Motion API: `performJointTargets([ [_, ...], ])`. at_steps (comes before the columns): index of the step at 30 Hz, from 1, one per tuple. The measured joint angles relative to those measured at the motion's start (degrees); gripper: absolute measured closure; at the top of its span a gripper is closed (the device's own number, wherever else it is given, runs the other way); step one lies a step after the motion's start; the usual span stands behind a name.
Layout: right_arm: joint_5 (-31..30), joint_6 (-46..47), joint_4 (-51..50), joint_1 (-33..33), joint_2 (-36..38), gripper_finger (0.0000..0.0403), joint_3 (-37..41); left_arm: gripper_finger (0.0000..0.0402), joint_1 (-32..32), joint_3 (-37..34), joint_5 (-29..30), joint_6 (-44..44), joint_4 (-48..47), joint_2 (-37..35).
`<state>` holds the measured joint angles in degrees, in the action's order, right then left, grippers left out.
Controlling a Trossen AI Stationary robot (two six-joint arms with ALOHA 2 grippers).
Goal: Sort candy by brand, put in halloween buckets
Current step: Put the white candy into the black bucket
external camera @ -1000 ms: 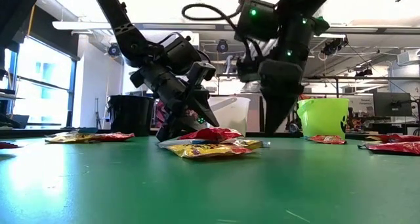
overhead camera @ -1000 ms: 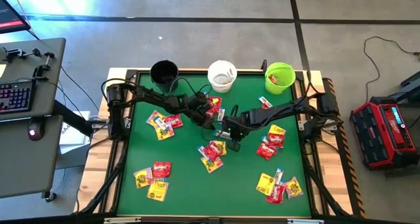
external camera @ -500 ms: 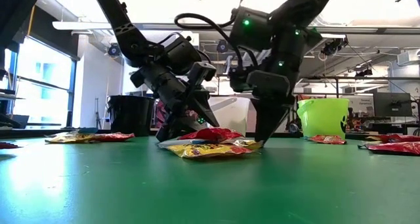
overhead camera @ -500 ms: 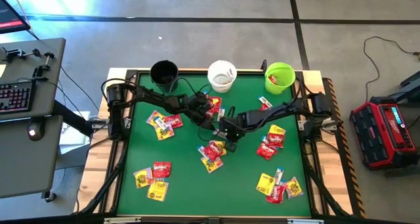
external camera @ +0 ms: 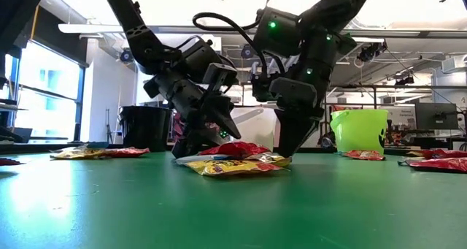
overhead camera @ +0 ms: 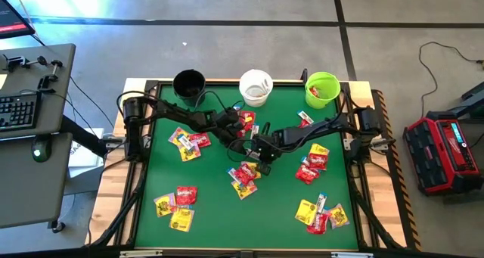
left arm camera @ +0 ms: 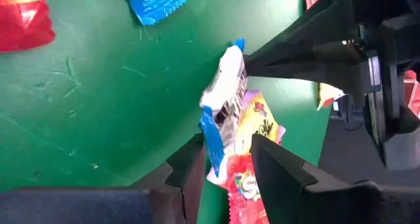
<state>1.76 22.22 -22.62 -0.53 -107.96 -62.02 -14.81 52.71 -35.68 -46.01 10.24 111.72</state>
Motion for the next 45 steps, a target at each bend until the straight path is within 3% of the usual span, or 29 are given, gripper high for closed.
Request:
performJointTargets([
  [8,-0.08,-0.11,0.11,0.21,-0.04,0.0403,0.0,0.0361,0.03,-0.02,0.74,0.42,0.09,0.0],
  [11,-0.16,-0.17,0.29,0.21,-0.04,0.0403,0.04,0.037,-0.07,-0.02,1.67,-1.16,0.42,0.02],
  [23,-0.97,-1.73,0.84,0.21,-0.09,0.0403,0.07,0.0261,-0.09,-0.07,2.09,-1.71,1.66,0.02],
  [29,-1.22,-1.75,1.19,0.56,-0.11,0.0403,0.07,0.025,0.35,-0.07,1.44,-1.29,2.85,0.05],
  [36,-1.25,-2.12,2.23,1.28,-0.15,0.0403,0.1,0.028,0.83,-0.13,1.92,-2.15,6.29,0.21],
  [45,-1.8,-3.02,2.5,1.28,-0.15,0.0403,0.11,0.0349,0.59,-0.11,3.7,-2.91,6.43,0.2],
])
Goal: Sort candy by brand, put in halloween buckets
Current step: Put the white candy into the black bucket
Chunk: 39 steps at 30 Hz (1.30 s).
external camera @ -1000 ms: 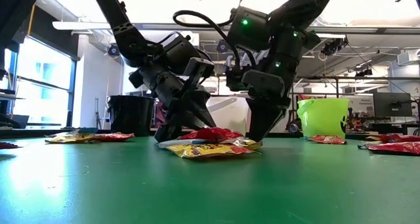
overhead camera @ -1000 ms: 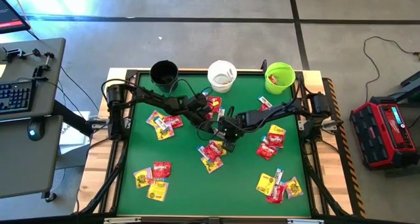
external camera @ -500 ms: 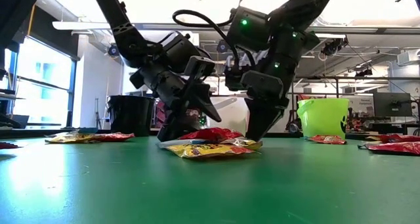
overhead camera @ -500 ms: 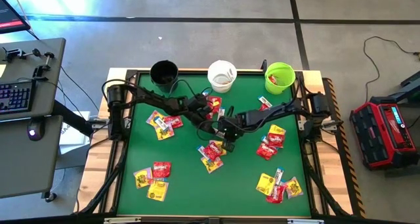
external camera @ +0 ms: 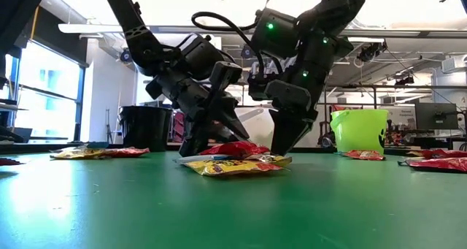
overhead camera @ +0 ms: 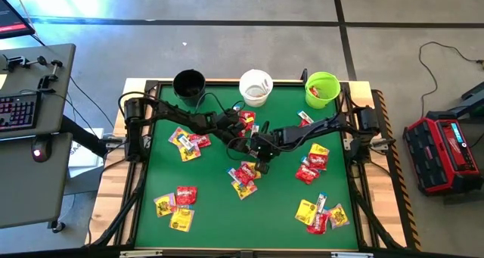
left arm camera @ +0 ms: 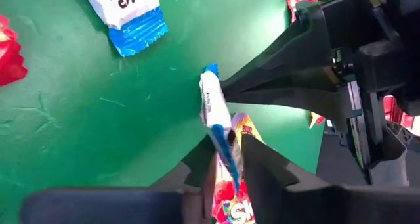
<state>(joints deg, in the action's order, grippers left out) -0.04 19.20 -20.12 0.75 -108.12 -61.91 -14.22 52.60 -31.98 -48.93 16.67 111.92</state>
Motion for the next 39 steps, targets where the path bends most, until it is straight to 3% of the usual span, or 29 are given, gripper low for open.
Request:
performJointTargets([
  [5,-1.03,0.17,0.26,-0.07,0.0,0.0403,0.0,0.0376,-0.1,0.02,0.76,0.0,-0.07,-0.05],
  [10,-3.06,-0.83,1.14,-0.25,-0.02,0.0396,0.04,0.0378,-0.94,0.02,0.73,0.02,-0.2,-0.09],
  [25,-9.52,-1.77,1.08,-0.51,2.88,0.0279,0.09,0.0378,-5.59,0.02,2.26,4.48,-1.56,-4.16],
  [39,-11.03,-2.78,-0.41,0.3,4.42,0.0288,0.0,0.0378,-12.42,0.04,11.91,15.39,-13.67,-17.38],
])
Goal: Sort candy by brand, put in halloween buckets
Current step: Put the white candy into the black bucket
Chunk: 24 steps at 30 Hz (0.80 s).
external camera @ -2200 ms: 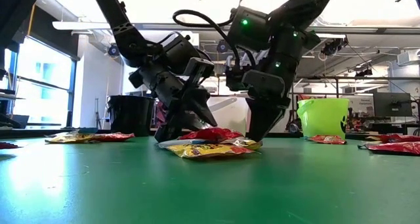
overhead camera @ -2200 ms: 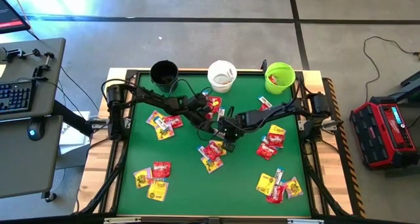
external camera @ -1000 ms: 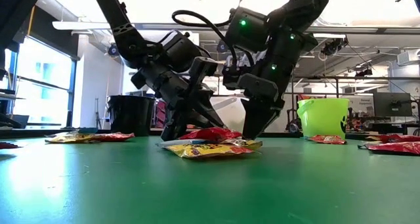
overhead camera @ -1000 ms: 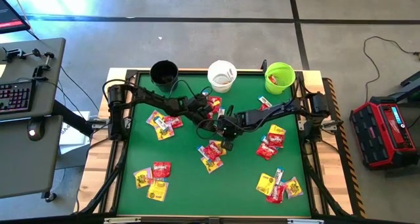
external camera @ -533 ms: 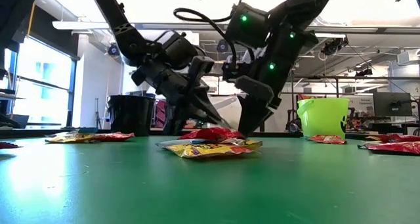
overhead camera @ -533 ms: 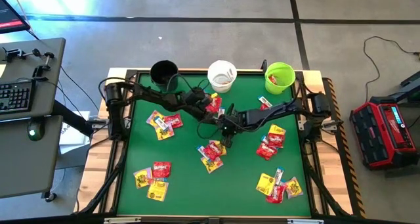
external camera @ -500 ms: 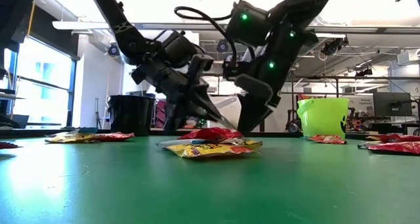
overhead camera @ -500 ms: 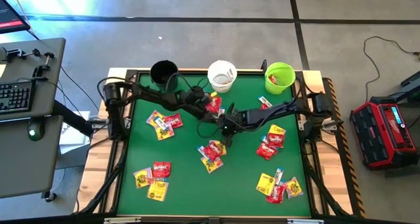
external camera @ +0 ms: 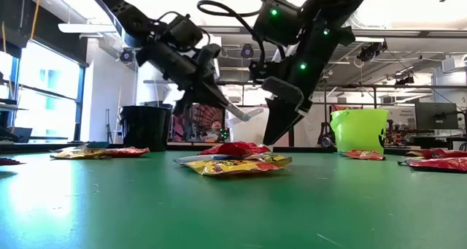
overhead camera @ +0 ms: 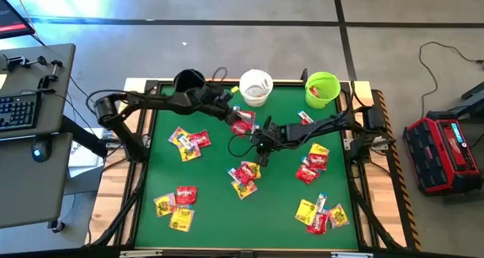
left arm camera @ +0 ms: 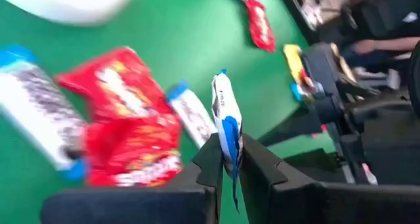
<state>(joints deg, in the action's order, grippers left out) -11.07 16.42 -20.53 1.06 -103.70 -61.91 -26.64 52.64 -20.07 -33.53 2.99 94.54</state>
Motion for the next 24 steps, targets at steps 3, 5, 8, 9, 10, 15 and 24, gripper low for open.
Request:
performJointTargets([
  [3,0.17,-0.01,-0.16,0.46,0.02,0.0306,0.0,0.0378,-1.55,0.0,3.15,2.2,-3.92,-3.62],
  [5,0.46,-0.43,-0.13,0.65,0.07,0.0318,0.0,0.0378,-2.54,0.02,5.28,3.46,-5.99,-6.05],
  [8,0.6,-1.28,-0.1,0.86,0.09,0.0332,0.0,0.0378,-4.3,0.02,7.8,4.71,-9.17,-9.73],
  [9,0.61,-1.45,-0.06,0.88,0.09,0.0336,0.0,0.0378,-4.93,0.02,8.82,4.99,-10.09,-11.0],
  [10,0.61,-1.48,0.0,0.9,0.09,0.0339,0.0,0.0378,-5.65,0.02,9.39,5.27,-11.31,-12.35],
  [15,0.63,-1.48,0.21,0.88,0.11,0.0351,-0.02,0.0378,-9.4,0.02,13.7,5.33,-16.1,-18.24],
  [24,0.66,-1.3,0.28,0.86,0.11,0.0359,-0.04,0.0378,-15.86,0.02,21.67,7.24,-26.24,-24.74],
])
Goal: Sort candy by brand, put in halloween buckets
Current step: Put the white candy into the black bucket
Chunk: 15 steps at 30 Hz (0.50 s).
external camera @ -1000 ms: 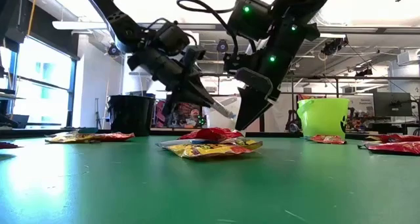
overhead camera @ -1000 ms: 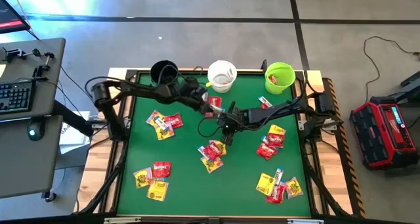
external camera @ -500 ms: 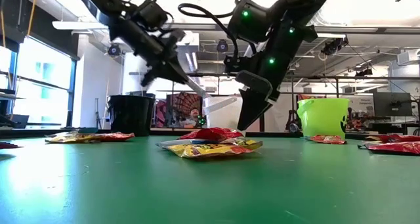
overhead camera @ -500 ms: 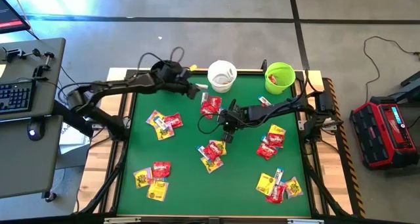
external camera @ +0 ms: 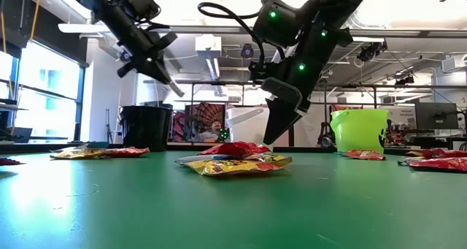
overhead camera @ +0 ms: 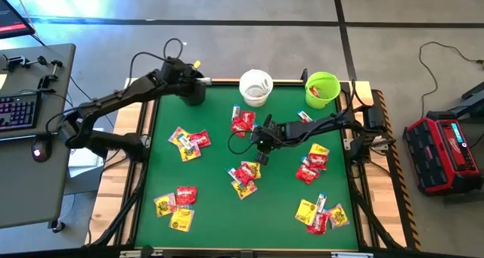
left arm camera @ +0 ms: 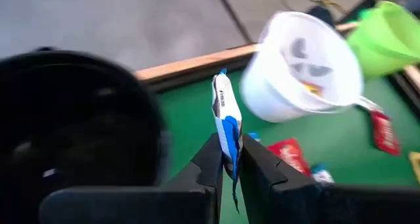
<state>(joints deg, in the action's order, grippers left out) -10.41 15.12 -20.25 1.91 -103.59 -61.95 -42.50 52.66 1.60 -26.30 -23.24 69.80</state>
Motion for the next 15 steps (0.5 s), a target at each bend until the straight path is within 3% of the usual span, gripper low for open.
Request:
performJointTargets([
  [9,-0.31,0.43,0.08,0.0,0.04,0.0359,0.0,0.0378,-3.34,-0.01,7.09,1.52,-8.16,-1.85],
  [15,-0.48,0.42,1.69,0.72,0.04,0.0359,-0.02,0.0378,-3.72,-1.49,8.4,4.97,-7.41,-1.64],
])
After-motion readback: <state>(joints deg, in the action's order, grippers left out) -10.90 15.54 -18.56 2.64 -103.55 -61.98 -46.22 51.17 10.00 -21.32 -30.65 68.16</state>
